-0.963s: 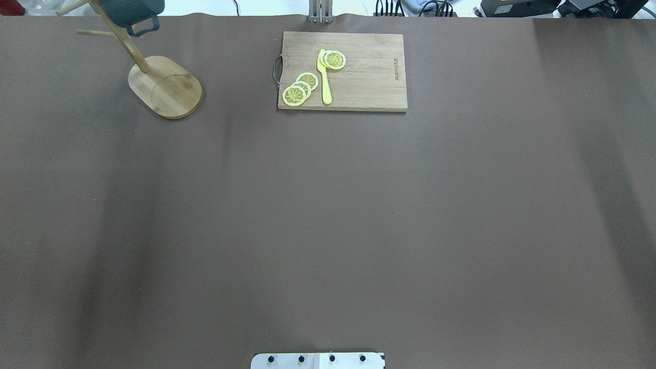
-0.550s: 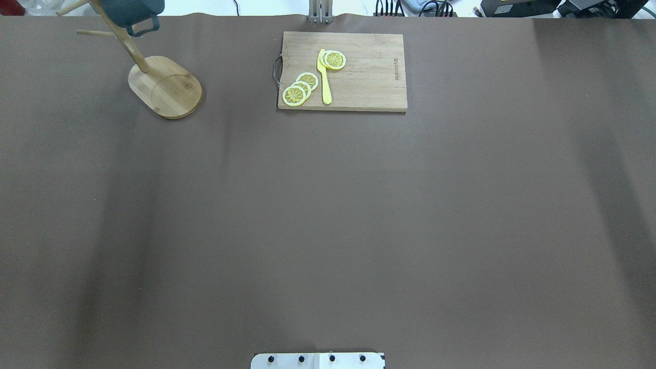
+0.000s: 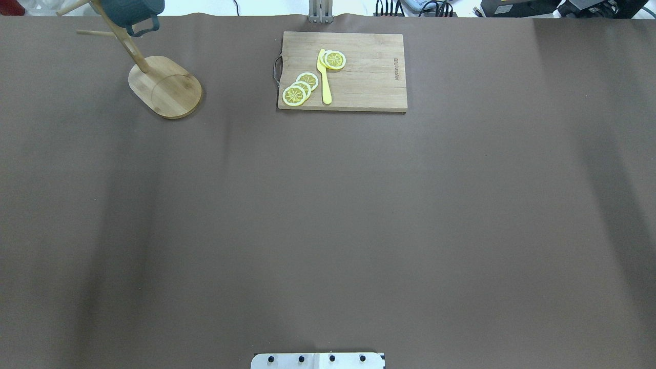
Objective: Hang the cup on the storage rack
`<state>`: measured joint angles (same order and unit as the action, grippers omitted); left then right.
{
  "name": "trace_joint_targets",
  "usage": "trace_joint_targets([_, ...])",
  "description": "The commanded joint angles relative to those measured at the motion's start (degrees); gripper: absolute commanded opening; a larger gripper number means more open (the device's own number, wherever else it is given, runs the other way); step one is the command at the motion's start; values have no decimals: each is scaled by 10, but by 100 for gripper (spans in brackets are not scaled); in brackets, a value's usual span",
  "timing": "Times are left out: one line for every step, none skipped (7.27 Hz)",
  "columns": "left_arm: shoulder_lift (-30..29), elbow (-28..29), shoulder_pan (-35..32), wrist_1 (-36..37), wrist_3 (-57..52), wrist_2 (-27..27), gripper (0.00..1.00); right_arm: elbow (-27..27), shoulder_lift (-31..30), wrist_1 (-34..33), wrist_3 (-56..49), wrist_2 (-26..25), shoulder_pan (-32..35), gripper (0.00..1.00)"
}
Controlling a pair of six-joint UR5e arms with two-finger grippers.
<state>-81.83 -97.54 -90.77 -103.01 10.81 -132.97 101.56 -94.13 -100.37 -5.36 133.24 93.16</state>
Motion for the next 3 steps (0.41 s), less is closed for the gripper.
trace_joint_targets([0,0,1,0,0,0,100,0,0,5,1,0,0,100])
trace_joint_targets([0,0,0,0,0,0,100,0,0,12,1,0,0,100])
trace_joint_targets([0,0,0,0,-1,0,100,0,0,12,2,0,0,100])
